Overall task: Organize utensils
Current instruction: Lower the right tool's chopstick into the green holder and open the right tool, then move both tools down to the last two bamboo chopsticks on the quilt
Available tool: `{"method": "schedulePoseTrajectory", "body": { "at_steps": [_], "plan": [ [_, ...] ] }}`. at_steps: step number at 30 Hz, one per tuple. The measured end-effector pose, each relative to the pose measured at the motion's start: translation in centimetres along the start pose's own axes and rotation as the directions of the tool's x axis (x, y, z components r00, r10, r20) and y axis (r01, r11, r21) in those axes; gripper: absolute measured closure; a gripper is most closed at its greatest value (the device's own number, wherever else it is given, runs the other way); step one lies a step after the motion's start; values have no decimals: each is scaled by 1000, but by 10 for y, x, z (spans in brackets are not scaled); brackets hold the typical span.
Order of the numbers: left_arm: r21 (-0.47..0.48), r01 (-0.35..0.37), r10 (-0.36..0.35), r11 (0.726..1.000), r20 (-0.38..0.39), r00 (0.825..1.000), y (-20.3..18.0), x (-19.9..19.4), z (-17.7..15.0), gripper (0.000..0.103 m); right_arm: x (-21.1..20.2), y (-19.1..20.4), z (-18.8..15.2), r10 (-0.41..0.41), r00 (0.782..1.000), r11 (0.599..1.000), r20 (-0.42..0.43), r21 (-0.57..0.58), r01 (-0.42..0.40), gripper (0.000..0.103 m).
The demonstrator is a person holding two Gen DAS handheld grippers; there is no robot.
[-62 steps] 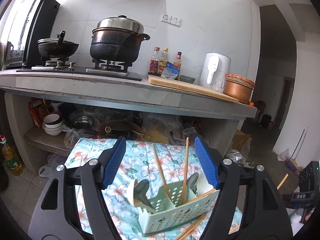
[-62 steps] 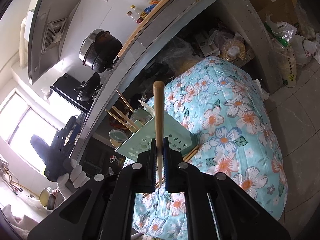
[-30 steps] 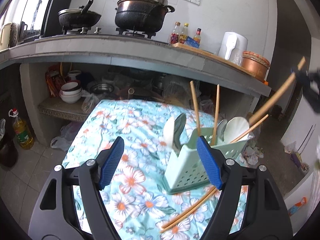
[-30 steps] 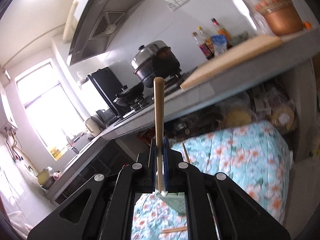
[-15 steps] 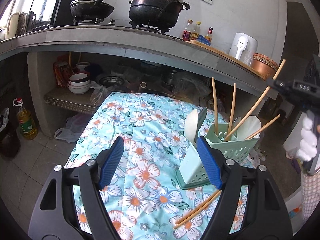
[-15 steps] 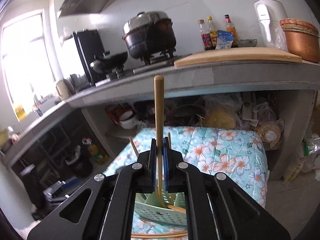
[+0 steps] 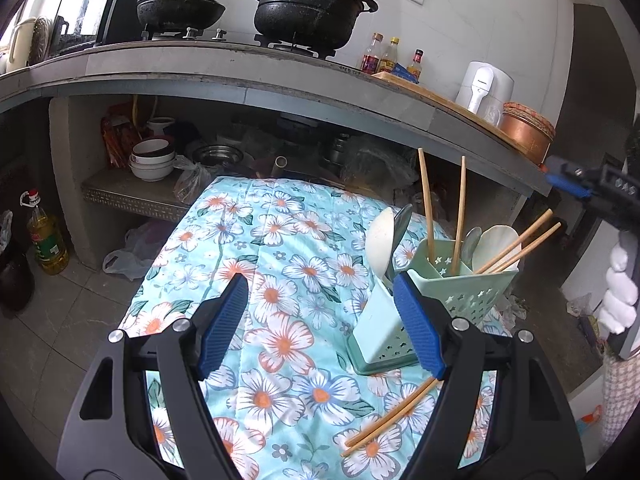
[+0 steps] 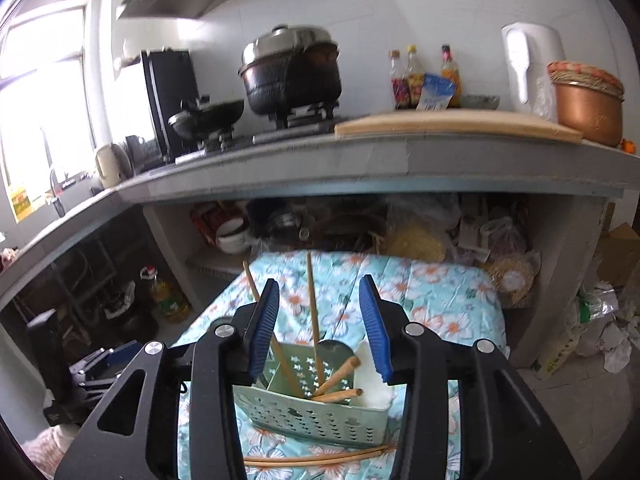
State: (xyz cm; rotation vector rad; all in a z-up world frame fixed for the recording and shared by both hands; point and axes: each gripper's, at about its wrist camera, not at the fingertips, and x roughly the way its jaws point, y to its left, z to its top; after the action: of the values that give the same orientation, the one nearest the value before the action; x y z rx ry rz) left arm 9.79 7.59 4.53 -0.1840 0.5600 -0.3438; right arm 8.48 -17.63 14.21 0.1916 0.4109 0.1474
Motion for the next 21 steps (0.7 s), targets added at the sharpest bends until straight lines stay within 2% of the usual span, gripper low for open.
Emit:
{"method": "schedulePoseTrajectory", "body": {
  "at_steps": [6, 9, 12, 14, 17, 21],
  "plan": [
    [25, 23, -22, 999, -19, 1000, -8, 4, -3, 32, -45, -27, -3, 42, 996, 992, 82, 113, -51, 58],
    [56, 50, -48, 997, -45, 998, -15, 8, -6, 32, -54, -42, -19, 53, 996, 984, 75, 167, -65, 58],
    [111, 120, -111, 986, -89, 990, -27, 11, -15, 32, -56, -59, -44, 28, 999, 973, 32, 227, -34, 58],
    [169, 167, -147, 971, -127, 981, -38, 13, -23, 32, -53, -72, -66, 15, 1000, 960, -16, 281, -10, 58],
    [268, 239, -188, 933, -201, 961, -61, 18, -42, 32, -42, -90, -101, 14, 994, 928, -107, 371, 26, 58],
    [399, 279, -173, 874, -281, 944, -93, 32, -71, 32, -20, -101, -146, 27, 969, 884, -247, 458, 92, 58]
  ]
}}
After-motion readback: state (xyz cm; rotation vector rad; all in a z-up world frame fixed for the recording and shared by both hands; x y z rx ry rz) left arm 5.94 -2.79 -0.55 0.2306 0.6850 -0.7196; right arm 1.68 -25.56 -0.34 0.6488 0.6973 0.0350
